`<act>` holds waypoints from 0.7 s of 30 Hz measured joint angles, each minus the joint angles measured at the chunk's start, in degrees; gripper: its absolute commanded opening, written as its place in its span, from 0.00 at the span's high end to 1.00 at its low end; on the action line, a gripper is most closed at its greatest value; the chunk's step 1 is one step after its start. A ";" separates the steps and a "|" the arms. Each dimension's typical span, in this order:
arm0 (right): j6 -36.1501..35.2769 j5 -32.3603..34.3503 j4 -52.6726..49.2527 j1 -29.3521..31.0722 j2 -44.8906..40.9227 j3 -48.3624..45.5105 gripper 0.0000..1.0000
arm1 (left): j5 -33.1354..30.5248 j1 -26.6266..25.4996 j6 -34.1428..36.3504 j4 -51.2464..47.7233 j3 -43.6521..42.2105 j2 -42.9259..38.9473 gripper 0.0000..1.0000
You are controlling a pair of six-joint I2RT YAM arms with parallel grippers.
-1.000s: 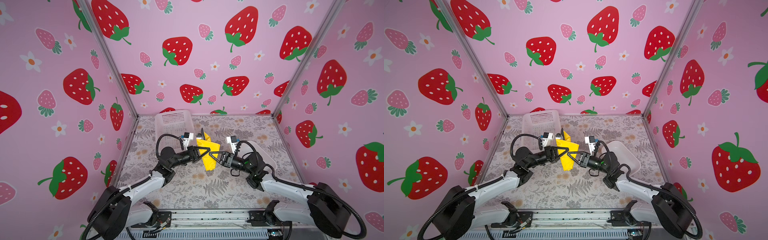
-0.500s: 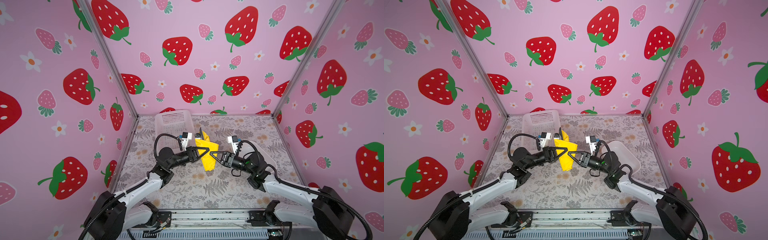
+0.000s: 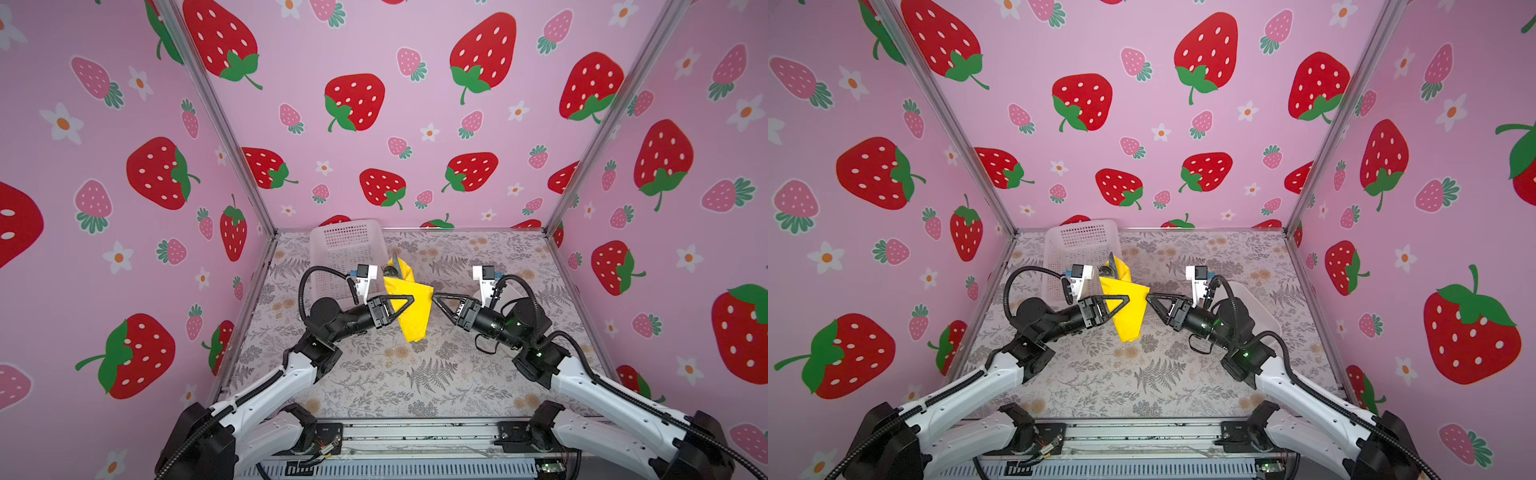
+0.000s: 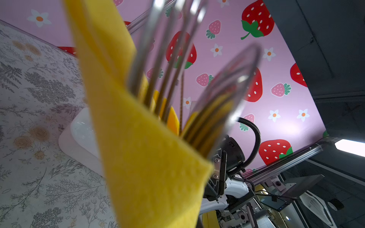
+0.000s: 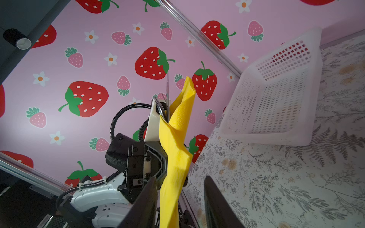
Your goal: Place the utensils on the paper napkin and roll it up
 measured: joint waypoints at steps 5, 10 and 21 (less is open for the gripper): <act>-3.63 0.37 -5.05 0.02 -2.56 3.08 0.65 | -1.81 0.02 3.04 -2.40 -0.22 -1.84 1.00; -7.30 0.52 -11.91 2.23 1.14 9.07 0.70 | -2.91 0.04 4.59 -4.59 -0.22 -2.03 1.00; -15.02 4.92 -22.95 8.11 9.42 17.57 0.68 | -3.39 0.04 5.66 -6.69 -0.22 -2.40 1.00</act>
